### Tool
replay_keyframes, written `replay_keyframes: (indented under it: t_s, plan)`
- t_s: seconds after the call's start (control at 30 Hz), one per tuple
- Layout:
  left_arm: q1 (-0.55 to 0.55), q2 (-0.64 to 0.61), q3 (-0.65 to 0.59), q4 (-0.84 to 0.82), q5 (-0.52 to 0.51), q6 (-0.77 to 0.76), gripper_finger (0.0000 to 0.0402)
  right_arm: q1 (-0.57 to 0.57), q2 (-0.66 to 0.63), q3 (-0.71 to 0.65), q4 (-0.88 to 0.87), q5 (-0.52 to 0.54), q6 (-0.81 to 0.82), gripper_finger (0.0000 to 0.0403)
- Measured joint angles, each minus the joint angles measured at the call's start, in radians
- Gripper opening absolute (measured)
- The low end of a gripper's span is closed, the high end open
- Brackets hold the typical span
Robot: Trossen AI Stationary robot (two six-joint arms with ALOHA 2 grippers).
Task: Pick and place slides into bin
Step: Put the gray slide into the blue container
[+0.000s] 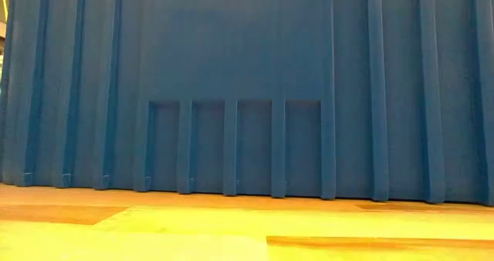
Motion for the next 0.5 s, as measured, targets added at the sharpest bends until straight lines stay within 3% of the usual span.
replay_keyframes:
  t_s: [0.1,0.23,0.4,0.5]
  plan:
    - [0.012,-0.014,0.000,0.014,-0.085,0.070,0.0000,0.007,0.000,0.000,0.123,0.003,-0.061,0.0193]
    - [0.061,-0.027,0.000,0.014,-0.122,0.176,0.0000,0.007,0.000,0.000,0.323,0.046,-0.203,0.0193]
    - [0.164,-0.026,0.000,0.025,-0.106,0.278,0.0000,0.006,0.000,0.032,0.549,0.163,-0.451,0.0193]
    - [0.212,-0.026,0.000,0.063,-0.106,0.394,0.0000,0.006,0.000,0.080,0.560,0.163,-0.506,0.0193]
